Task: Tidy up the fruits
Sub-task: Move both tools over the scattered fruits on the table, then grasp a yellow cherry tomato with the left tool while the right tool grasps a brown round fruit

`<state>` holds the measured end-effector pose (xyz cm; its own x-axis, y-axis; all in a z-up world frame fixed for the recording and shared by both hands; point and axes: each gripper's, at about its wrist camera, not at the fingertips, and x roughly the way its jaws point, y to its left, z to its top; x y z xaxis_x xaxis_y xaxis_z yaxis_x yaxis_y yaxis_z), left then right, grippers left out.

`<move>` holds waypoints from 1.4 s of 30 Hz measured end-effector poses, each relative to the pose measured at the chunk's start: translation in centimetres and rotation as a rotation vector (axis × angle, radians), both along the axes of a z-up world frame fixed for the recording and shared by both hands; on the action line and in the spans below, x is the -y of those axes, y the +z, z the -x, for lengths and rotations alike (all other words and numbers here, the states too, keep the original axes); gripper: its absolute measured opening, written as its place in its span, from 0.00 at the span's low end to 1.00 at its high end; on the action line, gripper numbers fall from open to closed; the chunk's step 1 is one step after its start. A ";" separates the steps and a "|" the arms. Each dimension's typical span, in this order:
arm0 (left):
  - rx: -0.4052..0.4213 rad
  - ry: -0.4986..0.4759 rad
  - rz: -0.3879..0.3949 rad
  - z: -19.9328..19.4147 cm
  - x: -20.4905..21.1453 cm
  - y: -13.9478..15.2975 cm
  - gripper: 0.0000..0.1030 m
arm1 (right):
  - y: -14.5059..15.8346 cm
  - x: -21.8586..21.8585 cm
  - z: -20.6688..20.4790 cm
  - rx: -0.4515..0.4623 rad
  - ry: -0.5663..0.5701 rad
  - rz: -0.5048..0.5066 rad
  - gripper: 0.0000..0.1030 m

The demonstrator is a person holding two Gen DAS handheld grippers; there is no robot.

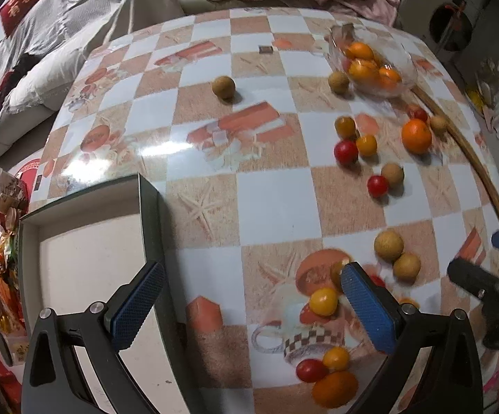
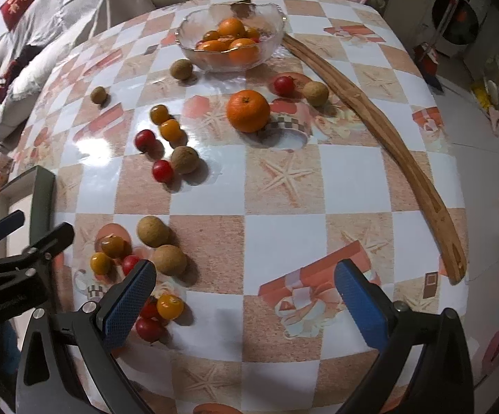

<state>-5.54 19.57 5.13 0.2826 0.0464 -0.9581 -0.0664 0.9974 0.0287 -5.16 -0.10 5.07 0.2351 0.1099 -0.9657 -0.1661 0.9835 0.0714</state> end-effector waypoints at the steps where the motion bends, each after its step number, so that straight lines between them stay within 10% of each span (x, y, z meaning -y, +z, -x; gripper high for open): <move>1: -0.005 -0.010 0.000 0.2 0.1 -0.2 1.00 | 0.0 -0.1 0.1 -0.001 0.008 -0.004 1.00; 20: -0.029 -0.145 0.030 2.3 2.2 -2.3 0.83 | -2.2 -1.9 0.3 -0.092 0.045 -0.104 0.78; 36: -0.056 -0.144 0.060 1.8 2.8 -3.4 0.40 | -3.9 -3.9 -0.7 -0.151 0.116 -0.145 0.29; 42: -0.039 -0.136 0.101 2.1 3.1 -3.0 0.22 | -3.9 -4.4 -0.4 -0.144 0.128 -0.129 0.29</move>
<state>-7.67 16.52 2.11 0.2418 -0.0866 -0.9664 0.0683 0.9951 -0.0721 -4.77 4.31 1.22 0.0723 0.2548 -0.9643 -0.2676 0.9363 0.2274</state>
